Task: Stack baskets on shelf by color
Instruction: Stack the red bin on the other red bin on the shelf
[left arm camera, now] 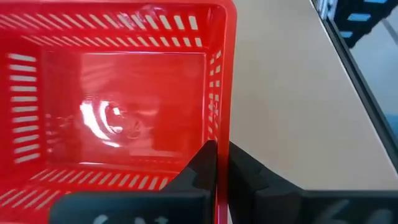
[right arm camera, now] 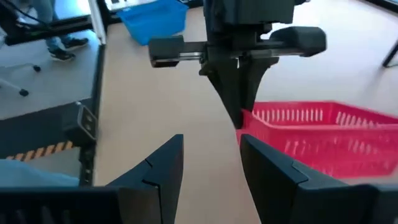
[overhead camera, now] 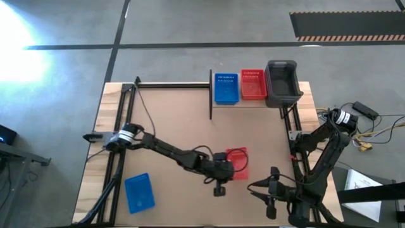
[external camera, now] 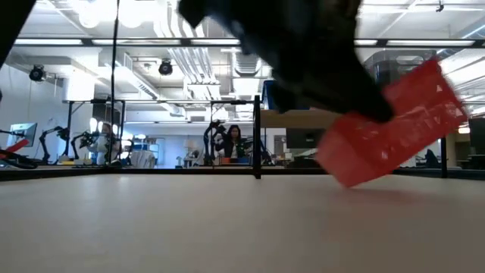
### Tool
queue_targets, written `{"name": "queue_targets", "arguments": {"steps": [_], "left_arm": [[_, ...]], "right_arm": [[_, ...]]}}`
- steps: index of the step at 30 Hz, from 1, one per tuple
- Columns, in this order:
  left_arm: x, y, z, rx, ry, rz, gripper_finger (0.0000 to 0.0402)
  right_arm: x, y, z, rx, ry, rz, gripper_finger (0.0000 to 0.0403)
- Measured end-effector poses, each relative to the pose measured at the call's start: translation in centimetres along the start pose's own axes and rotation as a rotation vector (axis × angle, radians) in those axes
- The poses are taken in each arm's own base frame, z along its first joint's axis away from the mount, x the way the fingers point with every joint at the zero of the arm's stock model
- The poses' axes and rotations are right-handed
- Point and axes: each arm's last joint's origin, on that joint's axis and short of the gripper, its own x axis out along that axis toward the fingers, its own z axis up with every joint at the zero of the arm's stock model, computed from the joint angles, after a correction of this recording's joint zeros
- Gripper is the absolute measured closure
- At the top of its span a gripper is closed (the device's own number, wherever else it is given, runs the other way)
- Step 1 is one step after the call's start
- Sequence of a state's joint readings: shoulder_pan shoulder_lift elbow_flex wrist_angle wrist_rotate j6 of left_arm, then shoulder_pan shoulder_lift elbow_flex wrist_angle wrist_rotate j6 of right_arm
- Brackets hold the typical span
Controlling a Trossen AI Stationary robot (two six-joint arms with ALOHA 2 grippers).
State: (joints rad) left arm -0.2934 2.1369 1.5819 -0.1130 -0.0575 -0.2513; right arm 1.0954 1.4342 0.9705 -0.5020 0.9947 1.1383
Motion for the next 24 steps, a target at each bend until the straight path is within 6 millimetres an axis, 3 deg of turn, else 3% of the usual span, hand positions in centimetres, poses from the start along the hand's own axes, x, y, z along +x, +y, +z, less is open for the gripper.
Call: {"name": "queue_targets", "arguments": {"steps": [4, 11, 14, 18, 24], "left_arm": [[0.5, 1.1, 1.7, 0.061, -0.038, 0.01, 0.0377], [0.0, 4.9, 3.3, 0.069, -0.058, 0.002, 0.0266], [-1.1, 6.0, 3.9, 0.071, -0.036, 0.004, 0.0226], [-4.1, 6.6, 4.5, 0.109, -0.015, 0.023, 0.02], [-7.5, 7.4, 1.1, 0.128, 0.001, 0.157, 0.0197]], "right_arm": [[0.0, -0.6, -0.3, 0.006, 0.017, -0.037, 0.0252], [1.3, -2.3, -0.5, -0.002, 0.076, -0.136, 0.0252], [2.4, -2.9, 0.0, 0.028, 0.155, -0.163, 0.0252], [4.4, -3.7, 1.0, 0.063, 0.285, -0.186, 0.0252], [6.8, -4.3, 3.5, 0.098, 0.415, -0.141, 0.0252]]}}
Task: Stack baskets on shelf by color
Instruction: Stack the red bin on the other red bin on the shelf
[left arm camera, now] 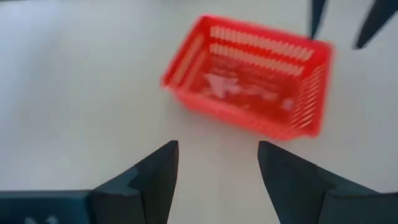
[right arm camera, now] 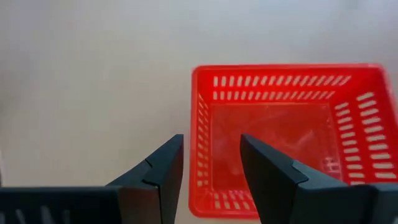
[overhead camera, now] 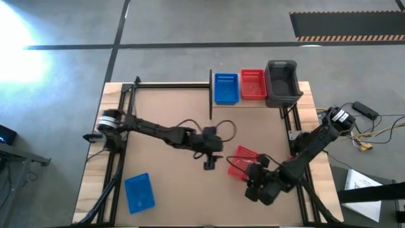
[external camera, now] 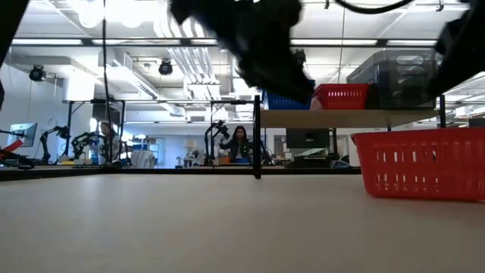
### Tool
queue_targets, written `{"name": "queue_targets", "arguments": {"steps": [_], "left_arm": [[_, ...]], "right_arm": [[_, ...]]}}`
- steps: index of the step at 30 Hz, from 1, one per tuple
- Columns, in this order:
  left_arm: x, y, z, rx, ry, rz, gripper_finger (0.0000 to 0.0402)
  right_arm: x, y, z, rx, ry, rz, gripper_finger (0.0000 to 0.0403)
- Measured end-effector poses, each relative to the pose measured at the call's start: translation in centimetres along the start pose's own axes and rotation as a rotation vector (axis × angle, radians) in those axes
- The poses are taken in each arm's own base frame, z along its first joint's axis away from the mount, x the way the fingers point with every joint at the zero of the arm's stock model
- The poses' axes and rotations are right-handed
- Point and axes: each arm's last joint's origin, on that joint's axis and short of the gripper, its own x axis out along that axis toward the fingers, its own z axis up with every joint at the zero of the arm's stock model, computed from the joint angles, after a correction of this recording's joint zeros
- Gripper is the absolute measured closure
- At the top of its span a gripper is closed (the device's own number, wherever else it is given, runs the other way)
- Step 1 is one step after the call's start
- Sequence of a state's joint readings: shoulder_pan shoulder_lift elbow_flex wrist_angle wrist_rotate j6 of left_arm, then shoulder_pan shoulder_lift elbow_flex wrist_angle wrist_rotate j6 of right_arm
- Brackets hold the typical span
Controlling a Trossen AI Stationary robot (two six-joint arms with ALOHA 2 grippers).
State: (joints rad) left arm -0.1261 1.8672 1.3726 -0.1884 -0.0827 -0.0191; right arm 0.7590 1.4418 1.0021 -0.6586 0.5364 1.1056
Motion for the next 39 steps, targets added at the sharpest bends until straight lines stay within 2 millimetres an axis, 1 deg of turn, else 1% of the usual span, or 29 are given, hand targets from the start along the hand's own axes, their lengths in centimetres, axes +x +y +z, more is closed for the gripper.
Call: {"name": "queue_targets", "arguments": {"steps": [3, 7, 9, 13, 15, 19, 21, 23, 27, 28, 29, 32, 36, 39], "left_arm": [[-1.1, 0.3, -2.8, -0.031, -0.067, 0.054, 0.0197], [-1.5, 0.4, -7.3, -0.128, -0.194, 0.043, 0.0197], [-1.7, 0.4, -9.1, -0.183, -0.287, 0.029, 0.0197], [-2.1, 0.5, -11.9, -0.274, -0.422, 0.0, 0.0197], [-2.4, 0.6, -13.0, -0.283, -0.445, -0.004, 0.0197], [-2.7, 0.6, -13.3, -0.284, -0.46, -0.005, 0.0197], [-2.6, 0.6, -13.2, -0.282, -0.463, -0.005, 0.0197], [-2.6, 0.6, -13.0, -0.275, -0.467, -0.003, 0.0197], [-2.4, 0.6, -12.9, -0.251, -0.465, 0.003, 0.0197], [-2.4, 0.6, -12.9, -0.251, -0.465, 0.003, 0.0197], [-2.4, 0.6, -12.9, -0.251, -0.467, 0.003, 0.0197], [-2.4, 0.6, -13.0, -0.249, -0.46, 0.004, 0.0197], [-2.4, 0.6, -13.1, -0.248, -0.453, 0.004, 0.0197], [-2.4, 0.6, -13.2, -0.245, -0.452, 0.004, 0.0197]], "right_arm": [[0.6, -0.4, 1.4, 0.02, 0.075, 0.026, 0.0252], [1.8, -0.9, 2.5, 0.009, 0.12, 0.042, 0.0252], [2.4, -1.1, 2.7, -0.016, 0.138, 0.039, 0.0252], [4.1, -0.5, 3.3, -0.064, 0.194, 0.061, 0.0252], [4.9, -0.1, 3.6, -0.076, 0.221, 0.051, 0.0252], [6.1, 0.7, 3.7, -0.119, 0.299, -0.05, 0.0255], [6.5, 1.1, 3.8, -0.147, 0.342, -0.102, 0.0268], [6.9, 1.5, 3.8, -0.177, 0.376, -0.136, 0.0291], [7.5, 2.1, 3.7, -0.245, 0.452, -0.138, 0.0364], [7.4, 2.3, 3.8, -0.259, 0.466, -0.136, 0.0379], [7.2, 2.5, 3.9, -0.276, 0.478, -0.129, 0.0385], [5.5, 3.3, 4.7, -0.343, 0.49, -0.116, 0.0392], [1.8, 4.0, 6.2, -0.477, 0.452, -0.076, 0.0394], [-1.5, 3.7, 7.6, -0.541, 0.372, -0.09, 0.0394]]}}
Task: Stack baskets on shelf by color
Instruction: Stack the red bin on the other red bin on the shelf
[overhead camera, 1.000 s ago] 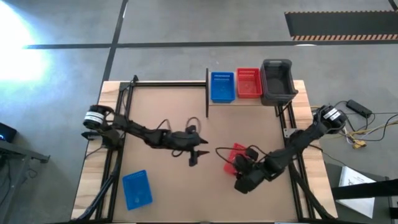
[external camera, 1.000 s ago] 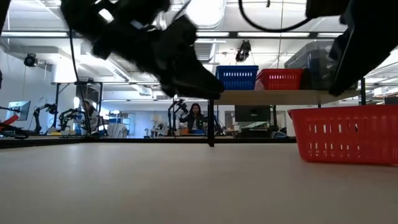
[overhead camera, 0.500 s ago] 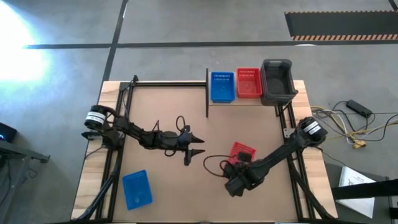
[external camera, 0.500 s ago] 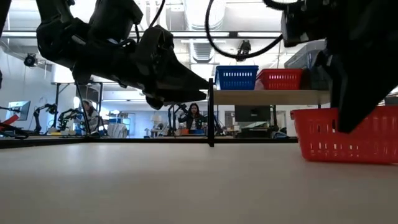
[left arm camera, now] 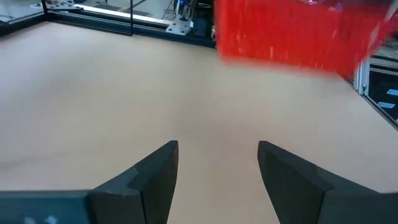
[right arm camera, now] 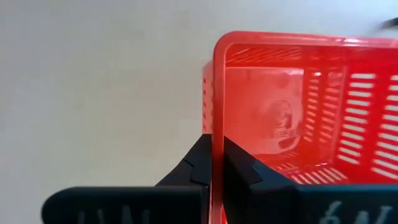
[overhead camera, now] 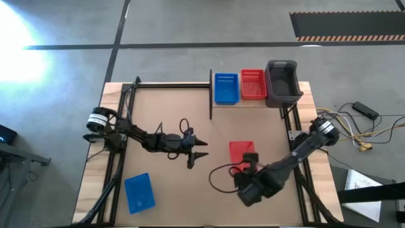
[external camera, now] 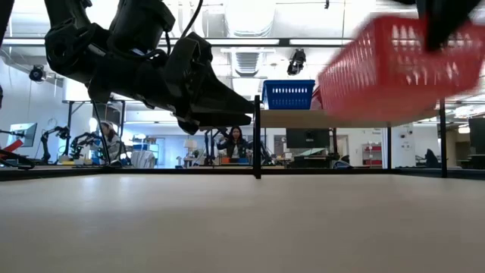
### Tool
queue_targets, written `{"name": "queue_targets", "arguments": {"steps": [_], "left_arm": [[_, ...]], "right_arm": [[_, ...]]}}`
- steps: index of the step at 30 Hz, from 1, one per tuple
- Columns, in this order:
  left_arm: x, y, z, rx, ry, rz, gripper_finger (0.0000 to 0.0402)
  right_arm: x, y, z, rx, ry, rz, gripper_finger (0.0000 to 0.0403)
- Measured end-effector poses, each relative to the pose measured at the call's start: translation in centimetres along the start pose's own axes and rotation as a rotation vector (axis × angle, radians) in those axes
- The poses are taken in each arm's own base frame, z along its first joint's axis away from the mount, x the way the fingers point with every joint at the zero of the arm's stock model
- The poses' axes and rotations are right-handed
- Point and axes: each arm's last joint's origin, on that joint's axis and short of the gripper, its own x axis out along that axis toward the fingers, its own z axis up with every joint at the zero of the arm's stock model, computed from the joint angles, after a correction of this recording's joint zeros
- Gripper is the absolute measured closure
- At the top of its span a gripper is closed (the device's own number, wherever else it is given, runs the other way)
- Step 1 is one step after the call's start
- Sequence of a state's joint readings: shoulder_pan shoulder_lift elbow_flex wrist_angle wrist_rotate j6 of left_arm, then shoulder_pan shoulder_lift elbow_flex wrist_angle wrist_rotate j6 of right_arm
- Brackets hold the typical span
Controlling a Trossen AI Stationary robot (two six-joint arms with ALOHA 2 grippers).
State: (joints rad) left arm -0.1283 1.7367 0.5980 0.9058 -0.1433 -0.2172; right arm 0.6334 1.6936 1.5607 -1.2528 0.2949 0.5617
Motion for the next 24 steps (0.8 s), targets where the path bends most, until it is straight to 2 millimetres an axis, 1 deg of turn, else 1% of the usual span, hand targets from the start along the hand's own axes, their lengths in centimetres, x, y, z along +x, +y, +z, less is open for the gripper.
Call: {"name": "queue_targets", "arguments": {"steps": [3, 6, 9, 11, 13, 17, 20, 22, 24], "left_arm": [[0.0, 0.0, 0.0, 0.024, -0.001, 0.0, 0.0197], [0.0, 0.0, 0.0, 0.03, -0.002, -0.001, 0.0197], [0.0, 0.0, 0.0, 0.041, -0.002, -0.001, 0.0197], [0.0, 0.0, 0.0, 0.041, -0.002, -0.001, 0.0197], [0.0, 0.0, 0.0, 0.041, -0.002, -0.001, 0.0197], [0.0, 0.0, 0.0, 0.041, -0.002, -0.001, 0.0197], [0.0, 0.0, 0.0, 0.042, -0.002, -0.001, 0.0197], [0.0, 0.0, 0.0, 0.041, -0.002, -0.001, 0.0197], [0.0, 0.0, 0.0, 0.041, -0.002, -0.001, 0.0197]], "right_arm": [[-3.3, -2.1, -0.6, 0.007, -0.076, -0.082, 0.0394], [-6.2, -4.9, -1.5, -0.027, -0.151, -0.19, 0.0394], [-8.1, -8.4, -2.1, -0.101, -0.199, -0.291, 0.0394], [-8.9, -11.4, -2.3, -0.139, -0.198, -0.34, 0.0394], [-9.3, -14.9, -2.4, -0.151, -0.167, -0.377, 0.0394], [-9.5, -22.1, -3.1, -0.101, -0.111, -0.425, 0.0394], [-9.2, -26.9, -4.0, -0.047, -0.129, -0.325, 0.0394], [-8.7, -29.6, -4.7, -0.009, -0.143, -0.243, 0.0394], [-8.0, -31.7, -5.5, 0.031, -0.122, -0.204, 0.0394]]}}
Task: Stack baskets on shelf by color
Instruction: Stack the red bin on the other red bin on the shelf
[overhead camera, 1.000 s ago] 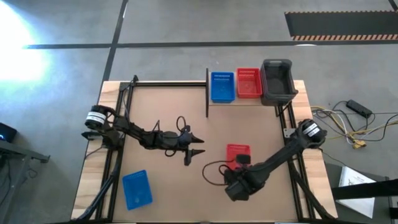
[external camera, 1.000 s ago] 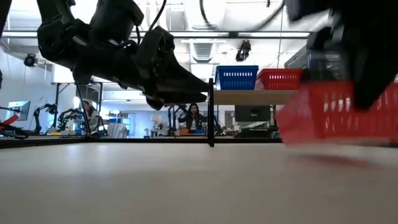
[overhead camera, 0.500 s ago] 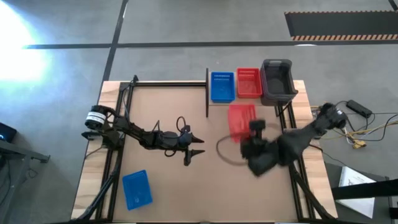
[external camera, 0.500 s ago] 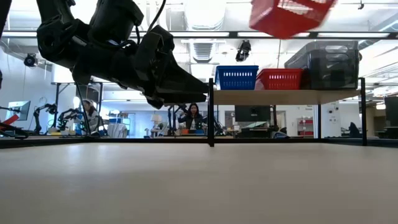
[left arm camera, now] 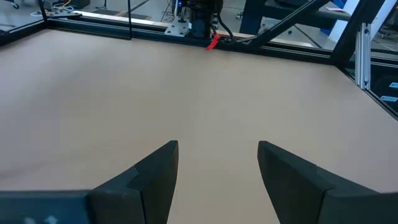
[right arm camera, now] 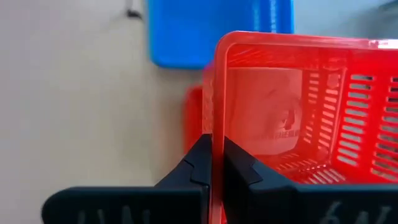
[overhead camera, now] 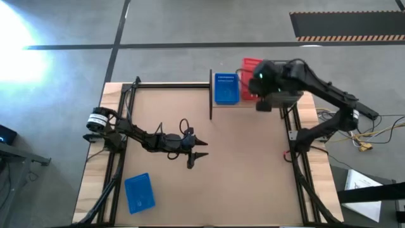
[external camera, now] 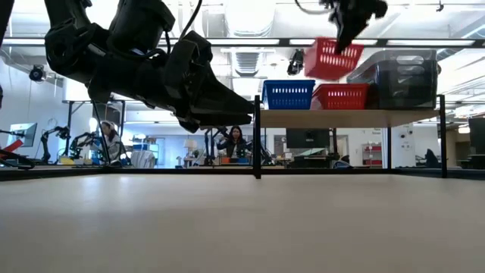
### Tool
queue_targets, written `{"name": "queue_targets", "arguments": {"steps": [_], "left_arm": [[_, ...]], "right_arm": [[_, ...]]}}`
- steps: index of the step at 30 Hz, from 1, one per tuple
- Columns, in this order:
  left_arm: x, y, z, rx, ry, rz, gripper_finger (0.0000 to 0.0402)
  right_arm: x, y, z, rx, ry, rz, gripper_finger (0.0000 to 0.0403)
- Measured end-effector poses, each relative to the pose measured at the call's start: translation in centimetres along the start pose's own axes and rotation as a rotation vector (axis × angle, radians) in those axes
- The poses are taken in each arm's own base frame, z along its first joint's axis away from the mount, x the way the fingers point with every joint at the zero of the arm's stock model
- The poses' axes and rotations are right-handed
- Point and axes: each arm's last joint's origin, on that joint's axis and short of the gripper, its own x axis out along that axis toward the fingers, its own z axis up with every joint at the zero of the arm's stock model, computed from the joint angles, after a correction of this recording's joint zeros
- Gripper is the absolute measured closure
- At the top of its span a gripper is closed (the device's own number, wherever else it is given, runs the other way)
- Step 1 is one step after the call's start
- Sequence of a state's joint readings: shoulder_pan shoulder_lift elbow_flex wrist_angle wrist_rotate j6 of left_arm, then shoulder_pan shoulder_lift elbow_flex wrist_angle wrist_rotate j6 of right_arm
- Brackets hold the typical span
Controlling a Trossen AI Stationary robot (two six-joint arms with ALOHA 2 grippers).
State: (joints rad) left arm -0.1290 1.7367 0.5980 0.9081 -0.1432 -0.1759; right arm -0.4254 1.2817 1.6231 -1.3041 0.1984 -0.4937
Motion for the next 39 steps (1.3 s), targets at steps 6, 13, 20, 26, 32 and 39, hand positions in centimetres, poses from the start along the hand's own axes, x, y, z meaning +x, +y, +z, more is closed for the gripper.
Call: {"name": "queue_targets", "arguments": {"steps": [6, 13, 20, 26, 32, 39], "left_arm": [[0.0, 0.0, 0.0, 0.0, -0.001, 0.0, 0.0197], [0.0, 0.0, 0.1, 0.0, -0.002, -0.001, 0.0197], [0.0, 0.0, 0.1, 0.0, -0.003, 0.0, 0.0197], [0.0, 0.0, 0.1, 0.0, -0.002, 0.0, 0.0197], [0.0, 0.0, 0.1, 0.0, -0.002, -0.001, 0.0197], [0.0, 0.0, 0.1, 0.0, -0.002, 0.0, 0.0197]], "right_arm": [[2.9, -2.7, -0.6, -0.012, 0.093, 0.021, 0.0394], [4.9, -2.5, -0.3, -0.048, 0.14, 0.141, 0.0394], [5.3, -2.3, -0.5, -0.041, 0.192, 0.173, 0.0394], [5.3, -2.3, -0.5, -0.025, 0.193, 0.171, 0.0392], [5.4, -2.3, -0.5, 0.011, 0.197, 0.168, 0.0353], [5.3, -2.4, -0.4, 0.044, 0.197, 0.162, 0.0283]]}}
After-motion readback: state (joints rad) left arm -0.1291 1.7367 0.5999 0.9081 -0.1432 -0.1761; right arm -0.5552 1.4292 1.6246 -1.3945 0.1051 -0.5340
